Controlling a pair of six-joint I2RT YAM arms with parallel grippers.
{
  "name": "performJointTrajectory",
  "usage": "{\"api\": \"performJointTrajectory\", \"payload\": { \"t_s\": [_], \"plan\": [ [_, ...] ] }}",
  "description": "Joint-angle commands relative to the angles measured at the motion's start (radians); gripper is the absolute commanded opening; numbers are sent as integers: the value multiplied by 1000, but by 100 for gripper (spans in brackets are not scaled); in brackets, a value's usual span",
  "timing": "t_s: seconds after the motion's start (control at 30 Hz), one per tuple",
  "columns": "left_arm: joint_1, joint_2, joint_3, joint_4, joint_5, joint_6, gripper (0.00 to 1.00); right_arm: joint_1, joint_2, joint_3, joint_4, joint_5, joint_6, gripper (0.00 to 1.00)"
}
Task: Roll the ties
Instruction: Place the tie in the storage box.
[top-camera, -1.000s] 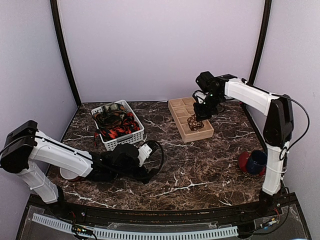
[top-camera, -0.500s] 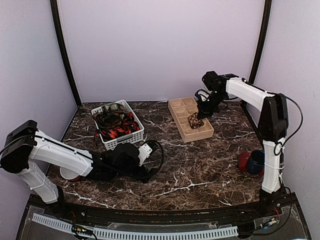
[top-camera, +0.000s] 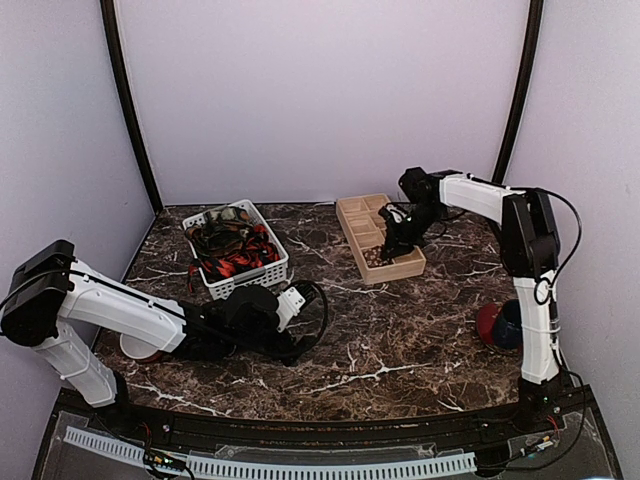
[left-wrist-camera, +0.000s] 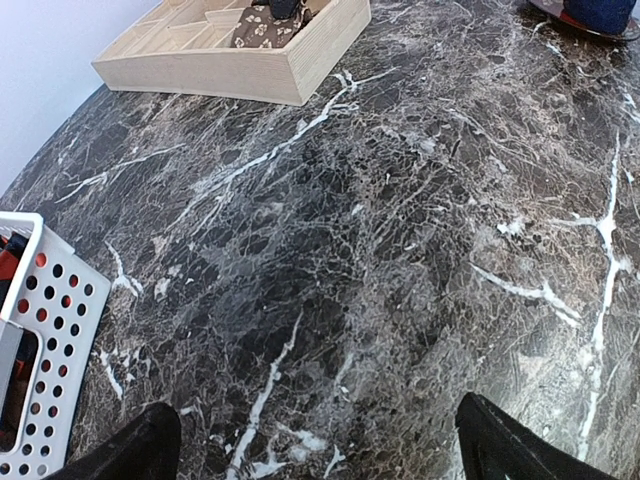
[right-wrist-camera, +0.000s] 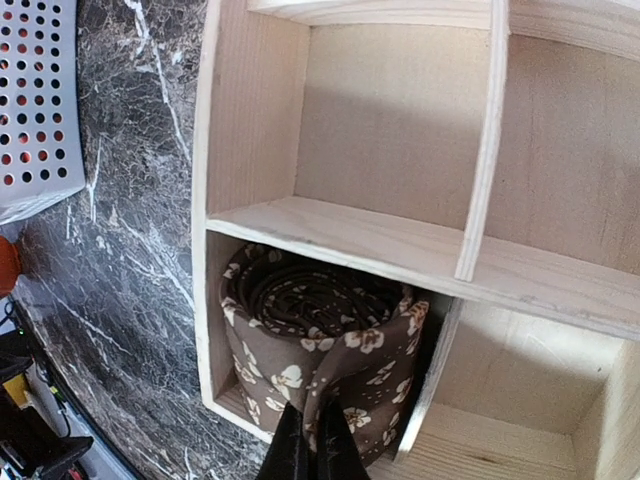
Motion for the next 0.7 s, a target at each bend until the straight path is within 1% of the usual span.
{"api": "performJointTrajectory", "payload": {
  "t_s": [0.0,0.13,0.23,0.4,0.47,0.67],
  "plan": [
    [5,-11,16,8,7,24,99,-45,24,-33,65,-99,-7,0],
    [7,-8,13,10,9,28,99,-54,58,-8,26,-59,-15,0],
    [9,-3,14,11,13,31,99,-51,66,2,27,-13,10,0],
    [16,3,22,11,11,22,99,-41,61,32,-22,70,14,9],
    [22,2,28,1,11,6,99,-42,33,32,-24,81,21,16],
    [45,-5,68,-44,39,-26,99,-42,-77,17,-5,79,55,47]
  ]
}}
